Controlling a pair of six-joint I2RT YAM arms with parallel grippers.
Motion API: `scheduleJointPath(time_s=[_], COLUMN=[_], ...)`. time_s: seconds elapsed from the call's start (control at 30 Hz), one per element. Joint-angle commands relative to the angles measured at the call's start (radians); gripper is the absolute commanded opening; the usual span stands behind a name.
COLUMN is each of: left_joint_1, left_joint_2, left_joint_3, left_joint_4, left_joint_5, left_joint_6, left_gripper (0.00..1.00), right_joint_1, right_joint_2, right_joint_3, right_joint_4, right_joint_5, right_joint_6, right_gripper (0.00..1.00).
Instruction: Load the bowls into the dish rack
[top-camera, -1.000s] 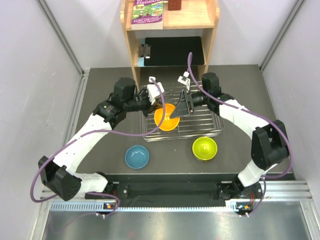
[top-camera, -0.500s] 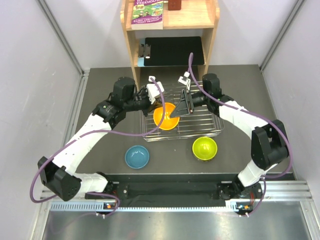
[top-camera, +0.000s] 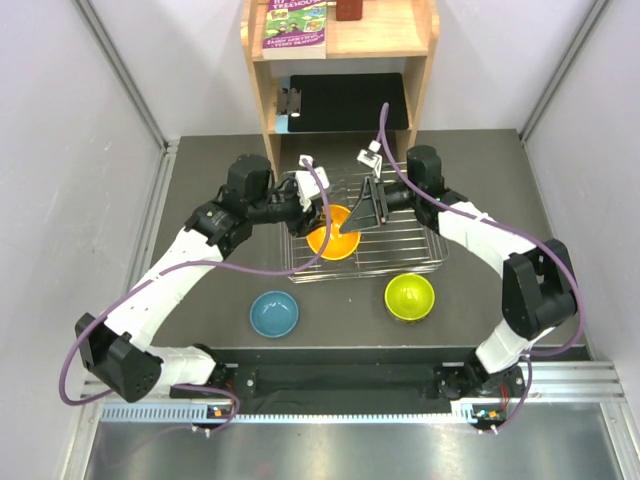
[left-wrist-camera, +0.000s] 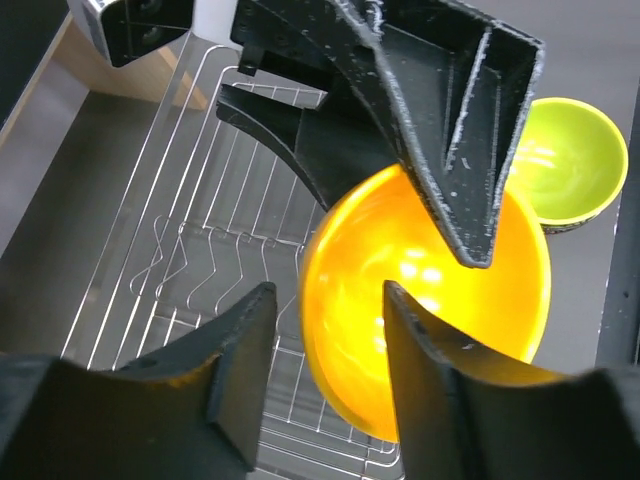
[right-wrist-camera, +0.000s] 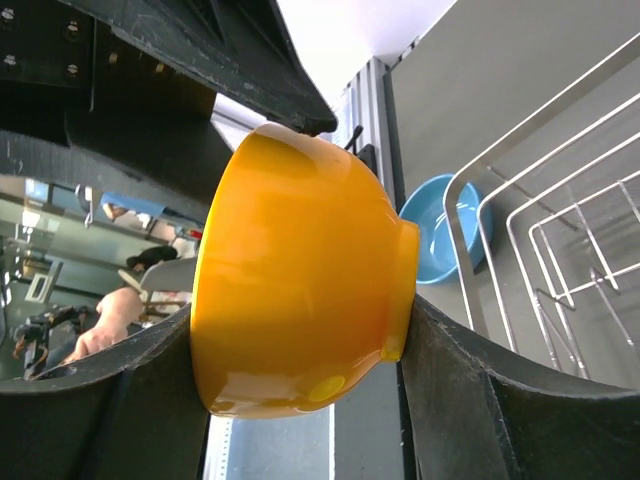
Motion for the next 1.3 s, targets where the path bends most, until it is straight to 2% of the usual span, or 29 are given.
scheduleJointPath(time_s=[0.0, 0.2, 0.23, 0.33, 0.5, 0.67, 0.83, 1.03, 1.07, 1.27], left_joint_1=[-0.004, 0.0, 0.0, 0.004, 0.01, 0.029, 0.076, 0.219, 0.274, 0.43], left_joint_2=[-0.037, -0.057, -0.059, -0.07, -0.093, -0.14, -0.169, -0.212, -0.226, -0.28], left_joint_3=[0.036, 0.04, 0.04, 0.04, 0.024, -0.015, -0.044, -0.088, -0.096, -0.184], left_joint_4=[0.004, -0.019, -0.02, -0.025, -0.037, -0.054, -0.075, -0.086, -0.088, -0.109], left_joint_5=[0.04, 0.057, 0.052, 0.017, -0.07, -0.121, -0.112, -0.045, -0.009, 0.097], left_joint_6=[0.01, 0.017, 0.019, 0.027, 0.031, 0.05, 0.044, -0.005, -0.012, -0.013], left_gripper=[0.59, 0.72, 0.84, 0.99, 0.99, 0.99, 0.99, 0.99, 0.99, 0.99], right_joint_1=[-0.013, -0.024, -0.029, -0.035, -0.041, -0.044, -0.045, -0.044, -0.042, -0.038], right_joint_2=[-0.015, -0.02, -0.021, -0.02, -0.002, -0.002, 0.014, 0.037, 0.04, 0.058], right_joint_3=[-0.008, 0.003, 0.006, 0.026, 0.115, 0.184, 0.244, 0.317, 0.33, 0.374], right_joint_4=[0.064, -0.042, -0.059, -0.13, -0.365, -0.481, -0.57, -0.644, -0.648, -0.65], right_joint_5=[0.026, 0.124, 0.132, 0.173, 0.285, 0.39, 0.505, 0.736, 0.809, 0.974], right_joint_6=[0.0, -0.084, -0.101, -0.161, -0.351, -0.474, -0.546, -0.638, -0.652, -0.73], right_gripper=[0.0, 0.0, 0.0, 0.0, 0.0, 0.0, 0.0, 0.0, 0.0, 0.0])
